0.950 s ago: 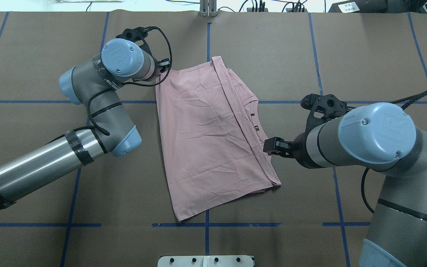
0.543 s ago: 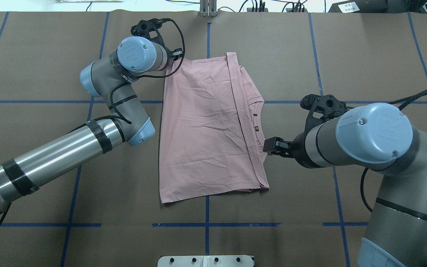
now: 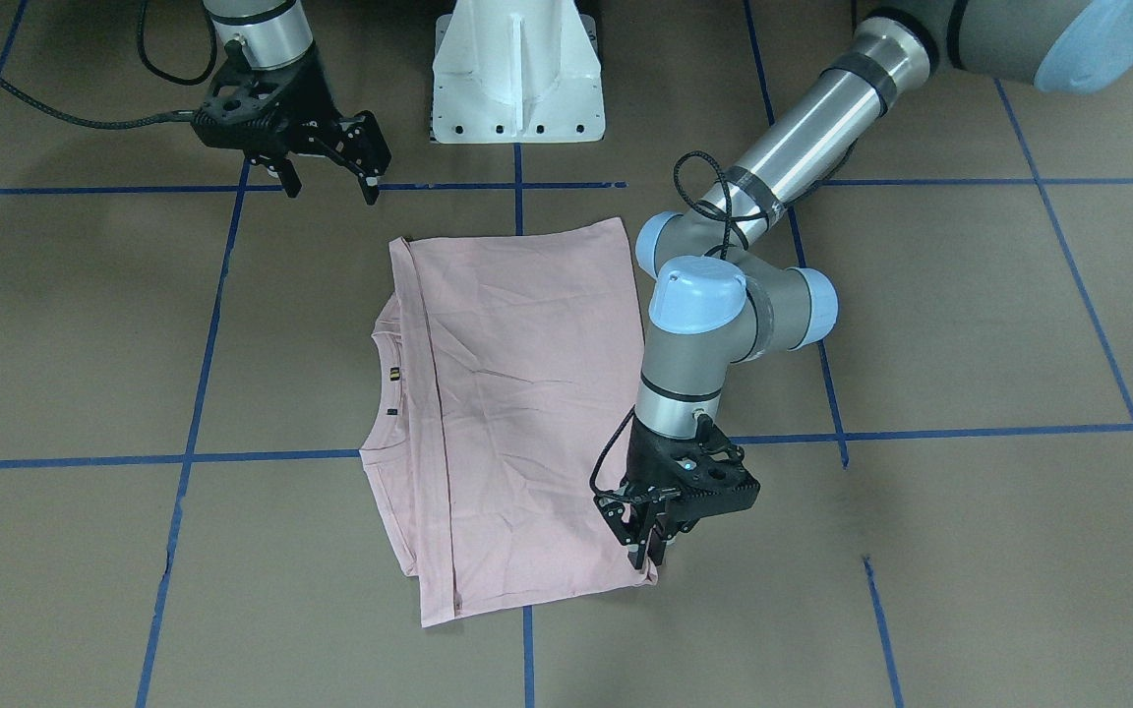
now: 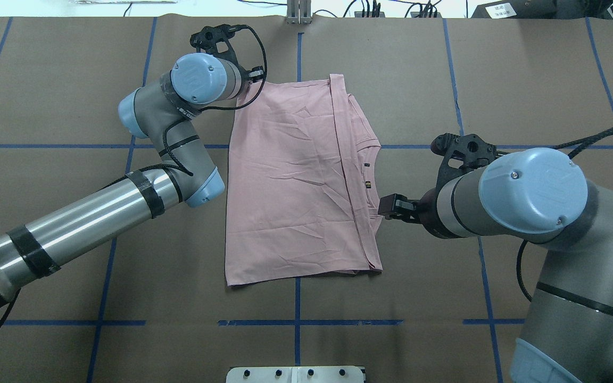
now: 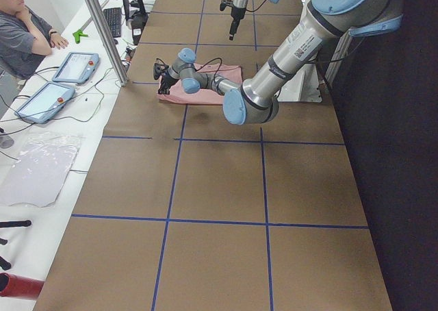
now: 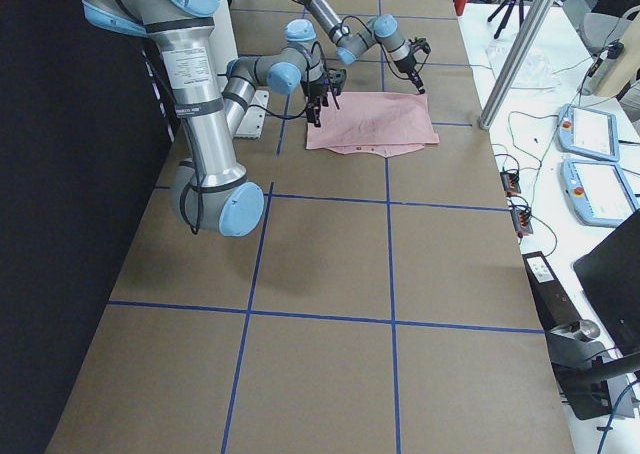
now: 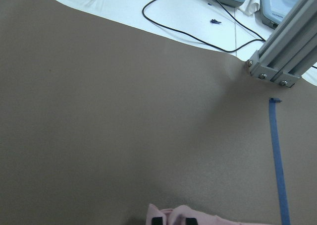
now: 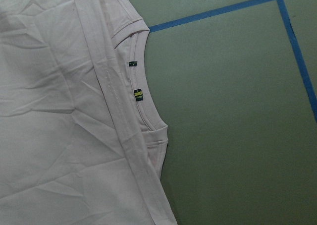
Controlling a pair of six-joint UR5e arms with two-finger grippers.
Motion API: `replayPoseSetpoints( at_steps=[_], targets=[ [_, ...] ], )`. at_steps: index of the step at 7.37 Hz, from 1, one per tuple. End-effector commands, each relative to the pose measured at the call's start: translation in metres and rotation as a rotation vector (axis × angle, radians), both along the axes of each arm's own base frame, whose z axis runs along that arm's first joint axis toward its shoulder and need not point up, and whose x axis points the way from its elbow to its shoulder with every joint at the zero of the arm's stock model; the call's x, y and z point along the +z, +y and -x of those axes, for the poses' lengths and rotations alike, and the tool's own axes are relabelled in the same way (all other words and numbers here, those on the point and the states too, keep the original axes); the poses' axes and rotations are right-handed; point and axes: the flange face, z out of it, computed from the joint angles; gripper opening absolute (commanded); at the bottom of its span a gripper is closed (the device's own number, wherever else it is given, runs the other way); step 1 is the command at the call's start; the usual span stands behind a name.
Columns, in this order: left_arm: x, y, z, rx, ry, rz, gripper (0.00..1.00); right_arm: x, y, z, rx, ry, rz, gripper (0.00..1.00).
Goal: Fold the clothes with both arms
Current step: 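Move the left gripper to the shirt's side edge nearest the robot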
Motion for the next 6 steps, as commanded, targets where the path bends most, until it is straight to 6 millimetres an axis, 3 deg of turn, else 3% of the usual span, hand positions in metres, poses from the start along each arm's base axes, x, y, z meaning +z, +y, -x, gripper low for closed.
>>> replayPoseSetpoints(
  at_steps=[1, 2, 4, 6],
  targets=[
    [-0.013, 0.023, 0.023, 0.031, 0.058, -0.026, 1.00, -0.004, -0.005, 0.004, 0.013, 0.000, -0.012, 1.00],
    [-0.006, 0.045, 0.036, 0.114, 0.093, 0.009, 1.00, -0.005, -0.005, 0.004, 0.011, -0.001, -0.013, 1.00],
    [-0.010, 0.076, 0.075, 0.119, 0.091, 0.041, 1.00, -0.007, -0.006, 0.005, 0.009, -0.004, -0.014, 1.00],
    [0.016, 0.143, 0.120, 0.205, 0.082, 0.152, 1.00, -0.009, -0.005, 0.005, 0.009, -0.009, -0.014, 1.00]
  ],
)
